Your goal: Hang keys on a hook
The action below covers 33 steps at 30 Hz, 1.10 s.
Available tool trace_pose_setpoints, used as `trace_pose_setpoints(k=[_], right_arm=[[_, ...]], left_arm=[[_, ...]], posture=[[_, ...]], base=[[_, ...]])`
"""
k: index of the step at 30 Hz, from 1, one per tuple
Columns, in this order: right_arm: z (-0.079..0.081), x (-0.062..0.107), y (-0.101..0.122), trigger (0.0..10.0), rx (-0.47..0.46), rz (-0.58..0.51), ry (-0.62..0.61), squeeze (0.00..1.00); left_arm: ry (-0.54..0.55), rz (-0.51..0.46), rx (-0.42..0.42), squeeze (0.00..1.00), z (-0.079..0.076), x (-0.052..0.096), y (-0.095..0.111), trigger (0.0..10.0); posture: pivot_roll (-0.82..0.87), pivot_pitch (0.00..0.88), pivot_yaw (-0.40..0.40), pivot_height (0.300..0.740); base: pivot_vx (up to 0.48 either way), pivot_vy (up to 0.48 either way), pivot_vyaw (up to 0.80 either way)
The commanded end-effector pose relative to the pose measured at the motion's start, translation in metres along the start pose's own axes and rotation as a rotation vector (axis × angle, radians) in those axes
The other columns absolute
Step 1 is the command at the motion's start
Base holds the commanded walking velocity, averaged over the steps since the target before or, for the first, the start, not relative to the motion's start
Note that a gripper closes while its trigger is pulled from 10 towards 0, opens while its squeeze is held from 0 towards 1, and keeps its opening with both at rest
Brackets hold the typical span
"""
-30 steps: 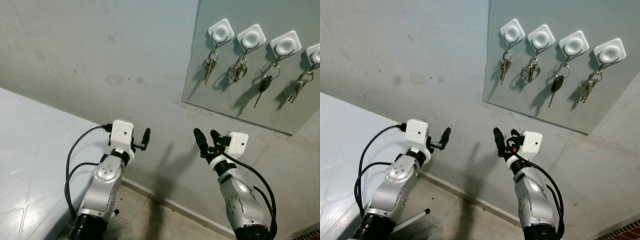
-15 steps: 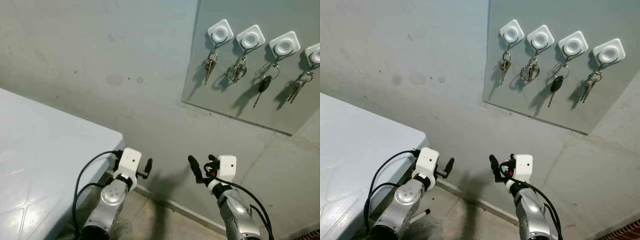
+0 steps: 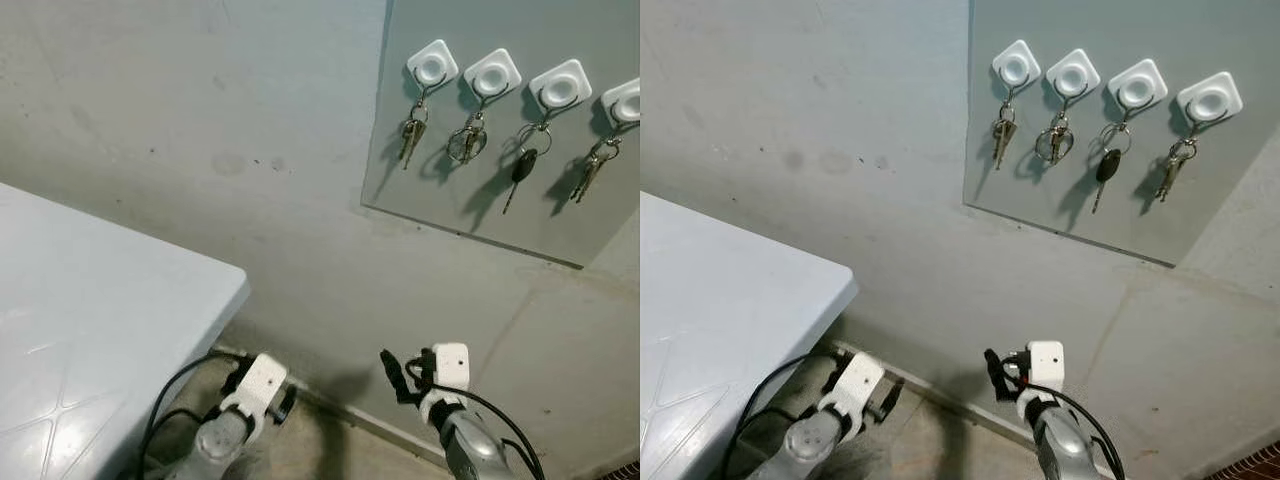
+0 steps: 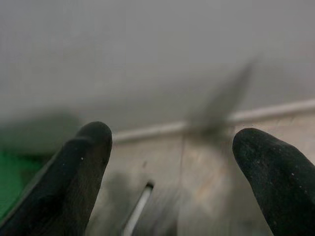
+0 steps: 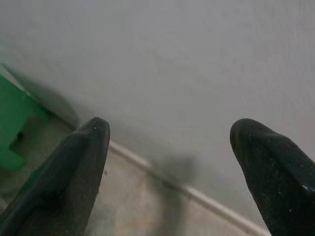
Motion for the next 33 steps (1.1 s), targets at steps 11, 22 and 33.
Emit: trace_pose_setpoints(k=[11,22,33], right_arm=[[-0.021,0.016,-0.032,10.0,0.044,0.120,-0.082,0.00],[-0.042,0.038,-0.064,10.0,0.087,0.251,-0.167,0.00],[-0.050,0.058,-0.093,10.0,0.092,0.363,-0.226,0.00]], left_arm=[[0.003,0.112,0.035,0.00,-0.003,0.013,-0.038,10.0],[0.083,0.218,0.153,0.00,0.009,0.022,-0.064,10.0],[0.135,0.295,0.258,0.00,0.013,0.029,-0.080,10.0]], posture=[[-0.03,0.000,0.029,0.732],[-0.02,0.000,0.035,0.732],[-0.02,0.000,0.034,0.732]], base=[[0.000,0.000,0.00],[0.000,0.000,0.00],[0.000,0.000,0.00]])
Point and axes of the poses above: a point about 5 cm out from each wrist's last joint towards the gripper, its own x axis pointing back from the gripper into the wrist, its own y axis along the axis of the wrist's last joint, z = x × y, the point moved 6 cm from there along -x, pointing out of the wrist towards the gripper, and after that the axes turned 7 degrees about -x, right-handed, at the moved point
